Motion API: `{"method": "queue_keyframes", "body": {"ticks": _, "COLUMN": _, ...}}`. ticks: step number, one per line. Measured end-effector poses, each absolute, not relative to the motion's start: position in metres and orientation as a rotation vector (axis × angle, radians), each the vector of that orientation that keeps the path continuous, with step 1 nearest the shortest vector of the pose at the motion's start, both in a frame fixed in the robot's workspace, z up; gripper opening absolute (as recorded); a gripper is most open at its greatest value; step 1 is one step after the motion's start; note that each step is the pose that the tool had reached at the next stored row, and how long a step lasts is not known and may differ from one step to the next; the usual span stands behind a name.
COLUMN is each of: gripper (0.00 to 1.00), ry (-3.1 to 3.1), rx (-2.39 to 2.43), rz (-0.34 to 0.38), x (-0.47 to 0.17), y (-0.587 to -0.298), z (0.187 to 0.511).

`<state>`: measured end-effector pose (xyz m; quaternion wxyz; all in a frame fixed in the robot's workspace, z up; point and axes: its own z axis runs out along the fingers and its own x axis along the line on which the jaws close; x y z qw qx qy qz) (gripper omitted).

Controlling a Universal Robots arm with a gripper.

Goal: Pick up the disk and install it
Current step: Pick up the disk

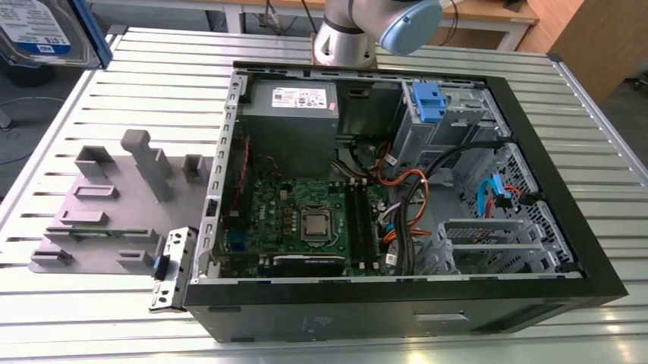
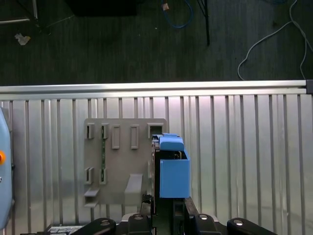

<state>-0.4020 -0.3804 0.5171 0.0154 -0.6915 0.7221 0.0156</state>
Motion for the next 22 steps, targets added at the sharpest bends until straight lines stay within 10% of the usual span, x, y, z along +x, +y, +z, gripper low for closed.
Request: {"method": "queue_keyframes", "body": {"ticks": 22, "gripper": 0.35, "ry": 2.246, "rx": -2.151, "rz": 0.048, "x": -0.402, "y": -0.380, "z": 0.559}}
